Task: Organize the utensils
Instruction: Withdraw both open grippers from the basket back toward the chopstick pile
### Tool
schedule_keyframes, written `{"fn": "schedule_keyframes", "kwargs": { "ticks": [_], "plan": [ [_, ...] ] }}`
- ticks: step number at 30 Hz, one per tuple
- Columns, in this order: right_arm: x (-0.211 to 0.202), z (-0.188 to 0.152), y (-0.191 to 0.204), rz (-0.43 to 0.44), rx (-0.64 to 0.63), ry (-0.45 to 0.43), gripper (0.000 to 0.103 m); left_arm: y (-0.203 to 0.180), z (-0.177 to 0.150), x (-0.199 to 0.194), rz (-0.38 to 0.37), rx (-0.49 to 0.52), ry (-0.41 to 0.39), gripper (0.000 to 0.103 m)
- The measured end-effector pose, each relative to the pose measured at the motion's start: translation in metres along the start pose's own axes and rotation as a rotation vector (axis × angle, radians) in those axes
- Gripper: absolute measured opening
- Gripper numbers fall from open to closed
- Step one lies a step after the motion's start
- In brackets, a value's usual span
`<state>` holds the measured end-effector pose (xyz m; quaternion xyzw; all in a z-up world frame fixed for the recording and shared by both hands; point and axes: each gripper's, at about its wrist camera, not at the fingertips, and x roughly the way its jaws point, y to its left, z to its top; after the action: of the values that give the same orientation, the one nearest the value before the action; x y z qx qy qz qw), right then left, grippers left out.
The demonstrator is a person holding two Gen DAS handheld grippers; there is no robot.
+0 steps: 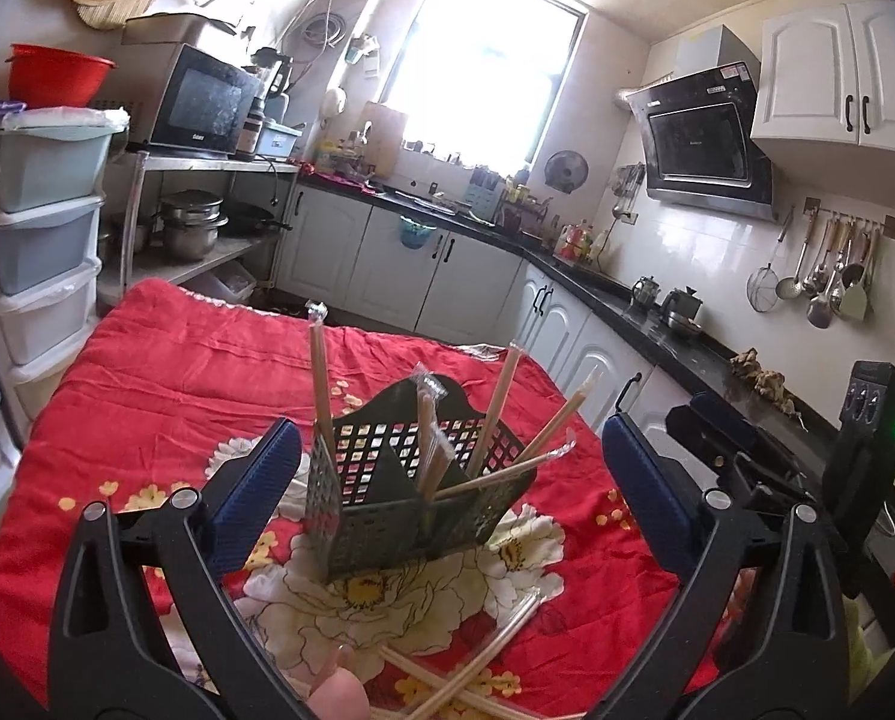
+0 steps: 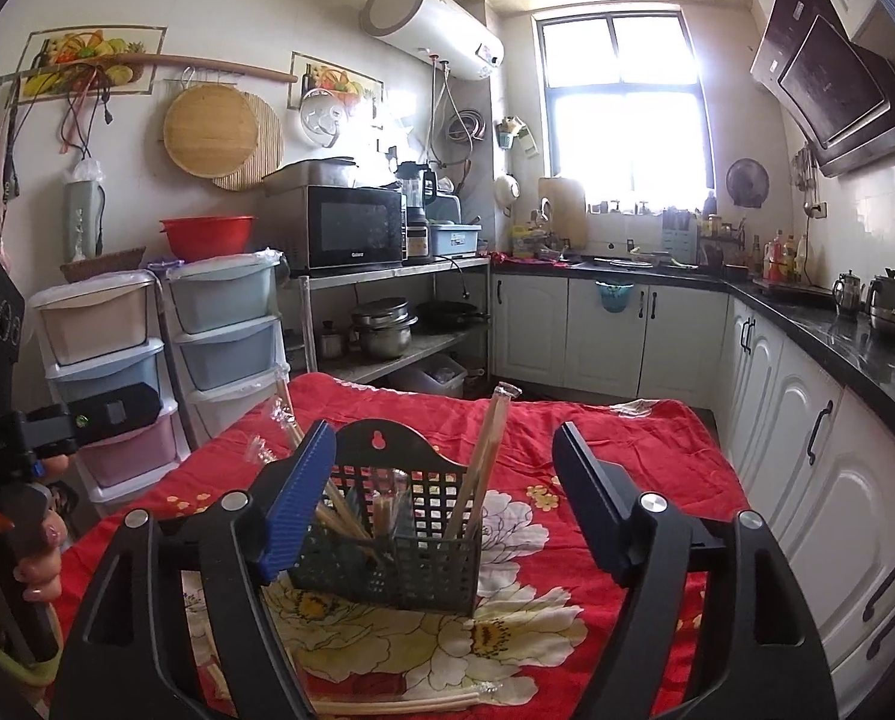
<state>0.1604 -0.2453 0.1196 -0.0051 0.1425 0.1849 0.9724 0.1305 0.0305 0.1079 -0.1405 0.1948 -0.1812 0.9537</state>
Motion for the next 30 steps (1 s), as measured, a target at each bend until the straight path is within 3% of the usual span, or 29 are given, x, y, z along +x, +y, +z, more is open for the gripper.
{"fn": "schedule_keyframes", "kwargs": {
  "ticks": [30],
  "plan": [
    [-0.007, -0.021, 0.029, 0.039, -0.013, 0.046, 0.078, 0.018, -0.027, -0.012, 0.029, -0.057, 0.043, 0.092]
  ]
}}
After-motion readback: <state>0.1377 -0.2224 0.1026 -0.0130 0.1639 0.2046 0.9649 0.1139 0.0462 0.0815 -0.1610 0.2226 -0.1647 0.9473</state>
